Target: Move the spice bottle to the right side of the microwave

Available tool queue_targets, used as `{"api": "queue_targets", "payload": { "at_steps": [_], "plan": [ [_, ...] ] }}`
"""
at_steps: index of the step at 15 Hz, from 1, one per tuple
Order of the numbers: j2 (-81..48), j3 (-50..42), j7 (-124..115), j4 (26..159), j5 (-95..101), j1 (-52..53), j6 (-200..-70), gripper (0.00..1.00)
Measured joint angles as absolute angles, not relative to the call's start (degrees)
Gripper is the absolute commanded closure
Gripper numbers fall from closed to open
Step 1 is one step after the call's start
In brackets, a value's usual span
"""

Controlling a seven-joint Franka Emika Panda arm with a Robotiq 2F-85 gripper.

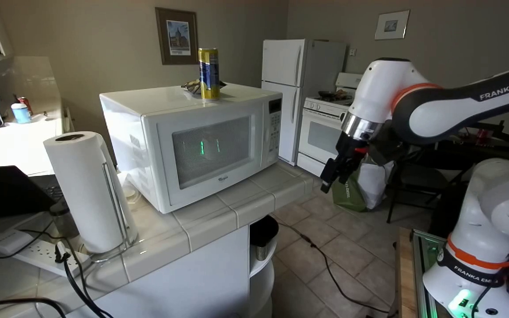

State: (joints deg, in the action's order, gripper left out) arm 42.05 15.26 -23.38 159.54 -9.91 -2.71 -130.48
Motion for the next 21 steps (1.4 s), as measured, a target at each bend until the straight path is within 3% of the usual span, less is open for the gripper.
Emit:
{"api": "queue_targets", "payload": {
  "at_steps": [5, 10, 14, 21],
  "plan": [
    [28.6, 23.4, -35.9, 159.5, -1.9, -6.3, -145.6, 0.0],
    [15.6, 32.0, -53.9, 159.3, 17.6, -17.7, -156.7, 0.0],
    [10.4, 38.1, -64.9, 159.0, 34.8, -28.3, -157.7, 0.0],
    [9.3, 39.1, -65.8, 158.7, 36.5, -29.7, -157.7, 0.0]
  ]
}}
